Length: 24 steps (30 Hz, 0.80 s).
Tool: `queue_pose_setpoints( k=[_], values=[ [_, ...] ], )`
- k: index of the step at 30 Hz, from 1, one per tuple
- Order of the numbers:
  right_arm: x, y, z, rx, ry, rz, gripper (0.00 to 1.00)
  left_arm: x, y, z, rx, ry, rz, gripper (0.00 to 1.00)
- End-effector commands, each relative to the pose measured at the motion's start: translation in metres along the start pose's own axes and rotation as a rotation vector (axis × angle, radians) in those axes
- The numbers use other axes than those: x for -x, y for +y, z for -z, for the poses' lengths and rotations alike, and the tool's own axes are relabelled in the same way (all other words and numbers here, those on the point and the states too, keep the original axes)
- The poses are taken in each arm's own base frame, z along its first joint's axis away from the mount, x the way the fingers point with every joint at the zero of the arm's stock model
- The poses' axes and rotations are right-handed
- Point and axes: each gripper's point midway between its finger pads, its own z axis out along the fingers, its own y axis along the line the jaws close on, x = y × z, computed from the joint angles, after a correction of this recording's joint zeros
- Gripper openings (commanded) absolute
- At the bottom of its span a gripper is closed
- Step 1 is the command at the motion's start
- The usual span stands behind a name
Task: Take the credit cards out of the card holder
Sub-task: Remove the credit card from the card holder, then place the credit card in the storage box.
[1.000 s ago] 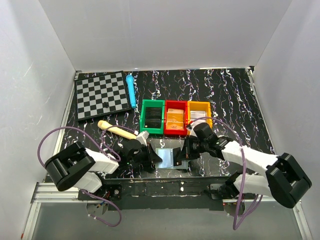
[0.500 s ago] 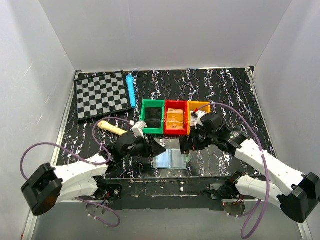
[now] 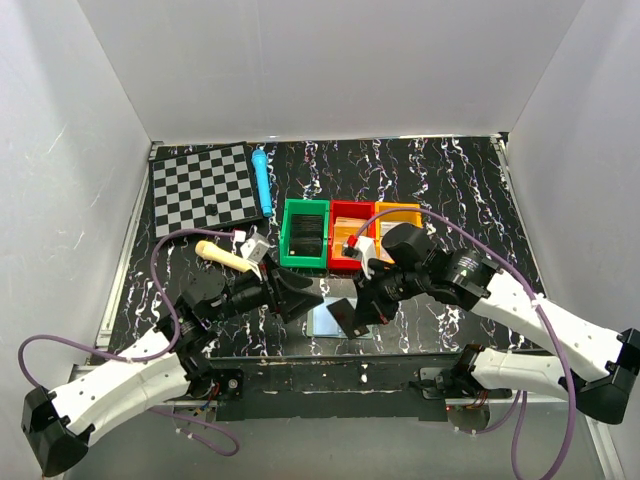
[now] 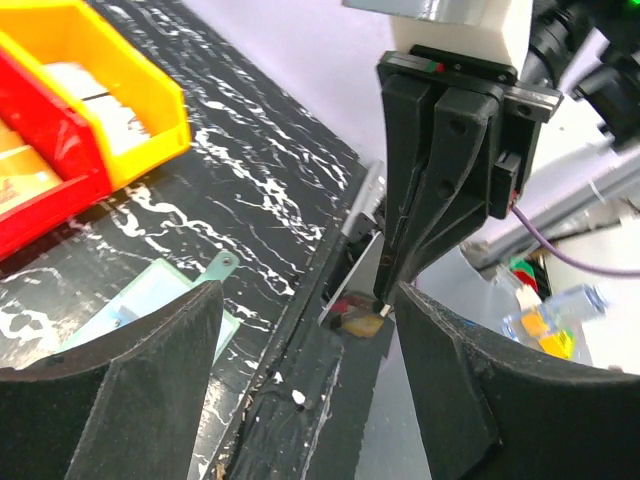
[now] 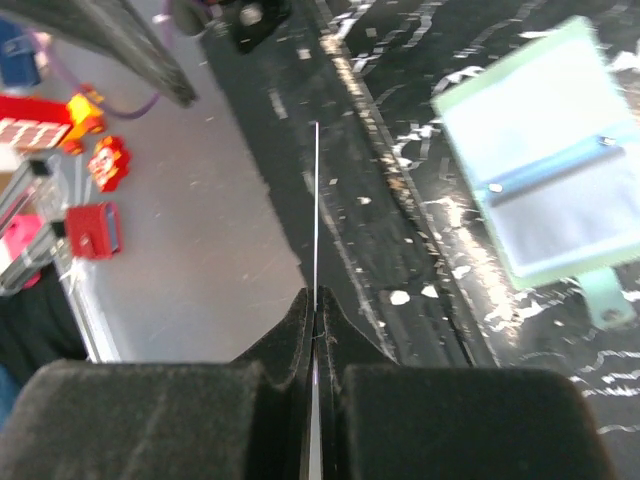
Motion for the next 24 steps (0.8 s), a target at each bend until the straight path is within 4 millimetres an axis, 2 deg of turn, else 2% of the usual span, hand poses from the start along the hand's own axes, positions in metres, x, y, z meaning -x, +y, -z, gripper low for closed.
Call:
queue_pose_setpoints(
  k=[1, 6, 12, 15, 23, 24],
  values=[
    [0.010, 0.047, 0.011, 0.213, -0.003, 0.104, 0.01, 0.003, -0.039, 0.007, -0.201, 0.050, -0.114, 0.69],
    [0.014, 0.052, 0.007, 0.241, -0.007, 0.111, 0.01, -0.013, -0.051, 0.005, -0.306, 0.140, -0.090, 0.66],
    [0.016, 0.056, 0.003, 0.254, -0.006, 0.118, 0.01, -0.025, -0.056, 0.002, -0.374, 0.202, -0.056, 0.62],
    [0.019, 0.056, 0.003, 0.254, -0.012, 0.122, 0.01, -0.030, -0.056, 0.001, -0.390, 0.228, -0.048, 0.52],
    [0.023, 0.058, 0.004, 0.261, -0.030, 0.127, 0.01, -0.036, -0.057, 0.006, -0.404, 0.230, -0.034, 0.05],
    [0.026, 0.059, 0.006, 0.257, -0.054, 0.130, 0.08, -0.035, -0.056, 0.007, -0.400, 0.216, -0.032, 0.00]
  ],
)
